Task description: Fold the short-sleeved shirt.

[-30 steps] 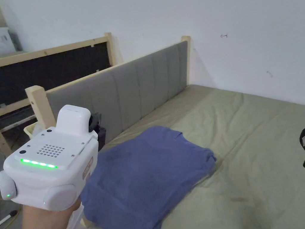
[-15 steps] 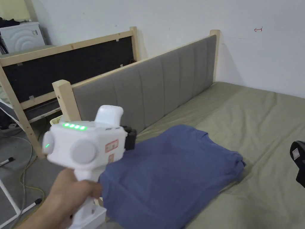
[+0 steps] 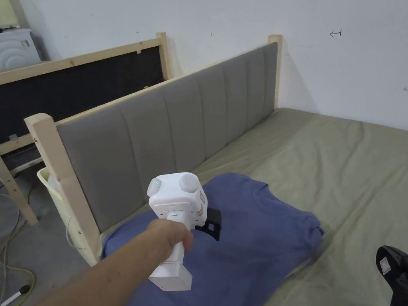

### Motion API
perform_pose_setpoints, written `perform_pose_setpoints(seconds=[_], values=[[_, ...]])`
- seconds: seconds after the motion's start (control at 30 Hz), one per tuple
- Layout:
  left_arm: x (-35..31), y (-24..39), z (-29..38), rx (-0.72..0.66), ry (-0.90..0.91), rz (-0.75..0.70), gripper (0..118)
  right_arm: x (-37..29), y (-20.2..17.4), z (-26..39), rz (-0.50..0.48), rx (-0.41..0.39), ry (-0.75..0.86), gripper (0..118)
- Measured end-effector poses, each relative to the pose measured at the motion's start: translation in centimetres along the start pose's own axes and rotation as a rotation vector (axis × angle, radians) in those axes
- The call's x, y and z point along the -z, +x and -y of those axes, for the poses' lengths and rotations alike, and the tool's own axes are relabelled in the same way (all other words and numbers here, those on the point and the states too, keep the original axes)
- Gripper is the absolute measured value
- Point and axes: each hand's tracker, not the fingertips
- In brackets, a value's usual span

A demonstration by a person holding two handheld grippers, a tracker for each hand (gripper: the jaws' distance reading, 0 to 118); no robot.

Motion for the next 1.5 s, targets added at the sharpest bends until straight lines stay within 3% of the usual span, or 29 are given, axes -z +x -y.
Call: perform_pose_setpoints(seconds=[0.03,0.17,0.23,0.33,0.4,0.5,0.63,0.7,0.83,0.93,1.23,1.4,1.5], values=[[0.8,0.0,-0.1,-0.01,0.006,0.021,93,0.1,0.2,0.1,-0.003,0.003,-0.004,0],[4.7,0.7,-0.1,0.05,0.035,-0.11,89,0.3,0.6,0.4,0.002,-0.009,-0.013,0],[6.0,1.1,0.7,0.07,-0.008,-0.105,86,0.4,0.9,0.6,0.005,-0.015,-0.017,0],[5.8,1.6,1.7,0.024,0.084,-0.155,61,0.1,1.4,0.9,0.013,-0.014,-0.025,0],[5.1,1.7,2.1,0.058,0.159,-0.078,0,-0.4,1.9,1.2,0.024,-0.009,-0.023,0],[5.4,1.7,2.6,0.167,0.12,-0.13,0,-1.1,2.6,1.4,0.031,0.027,-0.023,0],[2.7,1.9,3.5,0.076,0.23,-0.073,0,-2.5,3.1,1.6,0.06,0.006,-0.018,0],[0.5,3.0,3.9,0.2,0.274,-0.07,0,-3.7,3.6,1.5,0.068,0.001,-0.011,0],[-4.9,5.8,5.1,0.257,0.346,0.08,0,-6.4,4.8,1.3,0.103,0.021,0.028,0],[-8.7,10.2,6.3,0.367,0.411,0.142,0,-8.7,6.0,1.0,0.126,0.06,0.056,0],[-17.6,30.0,14.1,0.808,0.531,0.41,0,-18.5,9.5,-0.2,0.268,0.053,0.166,0],[-18.5,40.7,20.8,1.035,0.514,0.542,0,-24.5,12.1,-0.1,0.361,0.072,0.213,0],[-16.3,45.0,25.4,1.099,0.412,0.628,0,-27.8,13.6,0.5,0.426,0.081,0.238,0]])
